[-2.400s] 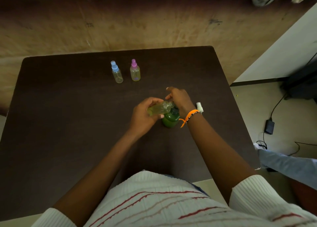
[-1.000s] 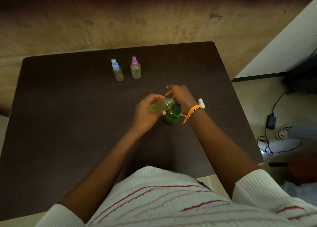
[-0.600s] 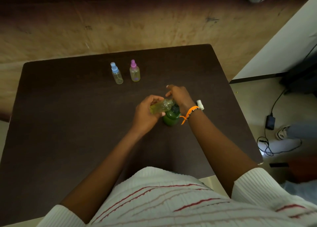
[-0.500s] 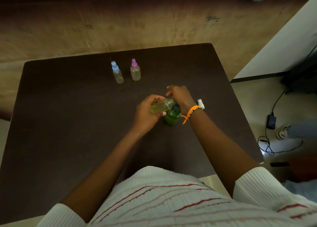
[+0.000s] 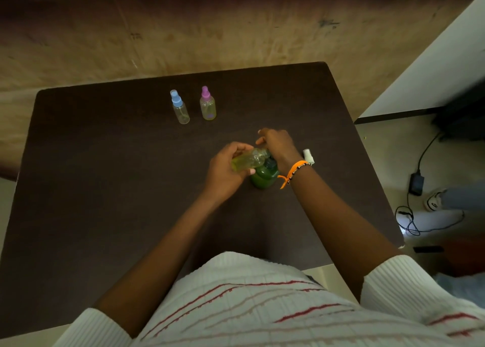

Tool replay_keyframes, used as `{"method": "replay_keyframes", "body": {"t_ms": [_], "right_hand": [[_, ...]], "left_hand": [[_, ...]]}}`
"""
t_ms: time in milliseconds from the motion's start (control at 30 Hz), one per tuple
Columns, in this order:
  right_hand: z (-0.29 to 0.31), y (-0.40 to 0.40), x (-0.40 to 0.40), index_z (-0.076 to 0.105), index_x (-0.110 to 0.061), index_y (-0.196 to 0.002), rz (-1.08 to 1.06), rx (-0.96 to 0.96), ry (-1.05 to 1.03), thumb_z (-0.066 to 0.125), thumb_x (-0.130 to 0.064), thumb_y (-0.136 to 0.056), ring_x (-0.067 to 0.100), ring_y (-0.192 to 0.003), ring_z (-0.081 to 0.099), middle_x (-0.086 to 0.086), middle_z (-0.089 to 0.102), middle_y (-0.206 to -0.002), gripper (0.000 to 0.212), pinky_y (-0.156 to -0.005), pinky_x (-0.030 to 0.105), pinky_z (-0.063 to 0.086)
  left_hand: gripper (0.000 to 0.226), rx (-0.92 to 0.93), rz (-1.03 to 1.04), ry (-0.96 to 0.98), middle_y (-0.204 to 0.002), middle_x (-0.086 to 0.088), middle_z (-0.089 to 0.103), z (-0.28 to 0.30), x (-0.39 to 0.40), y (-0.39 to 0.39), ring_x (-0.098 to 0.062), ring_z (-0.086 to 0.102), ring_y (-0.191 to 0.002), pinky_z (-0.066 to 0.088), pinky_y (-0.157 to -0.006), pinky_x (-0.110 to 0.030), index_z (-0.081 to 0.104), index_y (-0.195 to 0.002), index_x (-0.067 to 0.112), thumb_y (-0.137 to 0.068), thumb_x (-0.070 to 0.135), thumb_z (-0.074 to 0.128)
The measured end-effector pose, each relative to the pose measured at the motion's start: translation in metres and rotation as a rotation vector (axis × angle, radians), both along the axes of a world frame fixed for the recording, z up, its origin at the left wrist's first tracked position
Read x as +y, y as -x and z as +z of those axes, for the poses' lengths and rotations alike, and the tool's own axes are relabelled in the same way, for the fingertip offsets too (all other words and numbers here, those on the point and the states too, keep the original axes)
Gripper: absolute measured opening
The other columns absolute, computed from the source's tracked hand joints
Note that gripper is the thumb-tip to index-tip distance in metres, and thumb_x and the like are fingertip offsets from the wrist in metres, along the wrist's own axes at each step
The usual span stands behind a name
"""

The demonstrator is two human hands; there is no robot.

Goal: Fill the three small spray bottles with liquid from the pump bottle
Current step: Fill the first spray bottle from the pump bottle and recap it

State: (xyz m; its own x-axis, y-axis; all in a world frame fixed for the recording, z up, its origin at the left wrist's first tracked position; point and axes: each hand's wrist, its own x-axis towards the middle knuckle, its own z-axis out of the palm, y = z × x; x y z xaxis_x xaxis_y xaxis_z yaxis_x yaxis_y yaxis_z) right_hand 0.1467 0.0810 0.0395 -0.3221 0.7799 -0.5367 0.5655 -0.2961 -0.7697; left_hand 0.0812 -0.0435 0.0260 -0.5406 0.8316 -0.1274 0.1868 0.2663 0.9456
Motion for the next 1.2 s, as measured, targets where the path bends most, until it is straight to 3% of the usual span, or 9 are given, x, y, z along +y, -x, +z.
{"method": "replay_keyframes", "body": {"t_ms": [67,200,333,467,600,733,967,1100,1200], "right_hand": [[-0.0004,-0.0025,-0.0011,0.062,-0.014,-0.06,-0.018,-0.022,-0.086,0.05,-0.023,-0.09,0.02,-0.067,0.053,0.003,0.06,-0.068,0.033,-0.072,0.032,0.041],[-0.0018,-0.0037,-0.0025,0.06,-0.016,-0.061,-0.005,-0.066,-0.176,0.048,-0.019,-0.09,0.026,-0.077,0.055,0.007,0.062,-0.078,0.031,-0.074,0.033,0.042],[0.0013,-0.0015,-0.0018,0.061,-0.015,-0.061,0.013,-0.045,-0.078,0.051,-0.022,-0.089,0.024,-0.073,0.055,0.003,0.06,-0.07,0.031,-0.074,0.035,0.042],[0.004,0.0005,-0.0018,0.064,-0.011,-0.07,0.011,0.029,0.078,0.054,-0.023,-0.089,0.027,-0.085,0.059,0.006,0.065,-0.079,0.025,-0.086,0.043,0.05],[0.0017,-0.0019,-0.0024,0.067,-0.006,-0.069,-0.011,-0.044,-0.102,0.049,-0.02,-0.091,0.023,-0.069,0.054,0.005,0.06,-0.069,0.032,-0.072,0.035,0.041],[0.0,-0.0035,-0.0038,0.07,0.004,-0.087,-0.025,-0.079,-0.197,0.049,-0.021,-0.089,0.034,-0.083,0.058,0.012,0.062,-0.08,0.033,-0.079,0.04,0.046],[-0.0007,0.0015,-0.0013,0.064,-0.014,-0.064,-0.007,0.001,0.038,0.056,-0.025,-0.087,0.026,-0.082,0.058,0.005,0.065,-0.077,0.027,-0.082,0.04,0.049],[-0.0002,-0.0001,-0.001,0.063,-0.015,-0.057,-0.035,-0.011,-0.024,0.055,-0.022,-0.086,0.025,-0.07,0.057,0.002,0.06,-0.064,0.03,-0.076,0.039,0.047],[-0.0001,-0.001,-0.0004,0.068,-0.004,-0.071,-0.004,-0.07,-0.133,0.054,-0.016,-0.084,0.027,-0.069,0.051,0.004,0.054,-0.062,0.023,-0.069,0.033,0.038]], "left_hand": [[0.043,0.01,-0.007,-0.003,-0.103,-0.002,0.067,-0.0007,0.0006,0.0001,-0.015,0.063,-0.098,0.051,-0.091,-0.04,0.062,-0.097,0.024,-0.063,0.001,0.075],[0.043,0.023,0.001,0.019,-0.103,-0.002,0.067,-0.0041,0.0009,-0.0006,-0.015,0.063,-0.098,0.05,-0.091,-0.041,0.061,-0.097,0.024,-0.063,0.0,0.075],[0.042,0.014,0.001,-0.005,-0.103,-0.001,0.067,-0.002,-0.0005,-0.0002,-0.015,0.063,-0.098,0.051,-0.09,-0.04,0.062,-0.098,0.022,-0.064,0.0,0.075],[0.042,0.033,-0.01,-0.02,-0.103,-0.002,0.066,0.0016,-0.0001,0.0008,-0.015,0.062,-0.098,0.051,-0.09,-0.036,0.061,-0.097,0.023,-0.064,0.0,0.075],[0.042,0.032,-0.015,-0.01,-0.104,-0.002,0.066,0.0004,-0.0002,-0.0001,-0.015,0.062,-0.098,0.05,-0.09,-0.035,0.061,-0.099,0.02,-0.065,-0.001,0.074],[0.042,0.029,-0.012,0.01,-0.103,-0.002,0.066,-0.0006,-0.0001,-0.0009,-0.015,0.062,-0.098,0.05,-0.089,-0.034,0.061,-0.098,0.019,-0.065,-0.002,0.074],[0.042,0.032,-0.012,-0.001,-0.103,-0.002,0.067,0.0048,-0.0005,-0.0006,-0.016,0.062,-0.098,0.05,-0.089,-0.034,0.061,-0.097,0.021,-0.065,-0.001,0.075],[0.042,0.038,-0.007,0.004,-0.104,-0.002,0.066,0.0048,0.0011,0.0,-0.015,0.062,-0.098,0.05,-0.09,-0.034,0.061,-0.098,0.021,-0.065,-0.001,0.075],[0.041,0.046,-0.011,0.013,-0.104,-0.002,0.066,0.0037,0.0024,0.0006,-0.015,0.062,-0.098,0.05,-0.089,-0.033,0.062,-0.098,0.019,-0.065,-0.001,0.075]]}}
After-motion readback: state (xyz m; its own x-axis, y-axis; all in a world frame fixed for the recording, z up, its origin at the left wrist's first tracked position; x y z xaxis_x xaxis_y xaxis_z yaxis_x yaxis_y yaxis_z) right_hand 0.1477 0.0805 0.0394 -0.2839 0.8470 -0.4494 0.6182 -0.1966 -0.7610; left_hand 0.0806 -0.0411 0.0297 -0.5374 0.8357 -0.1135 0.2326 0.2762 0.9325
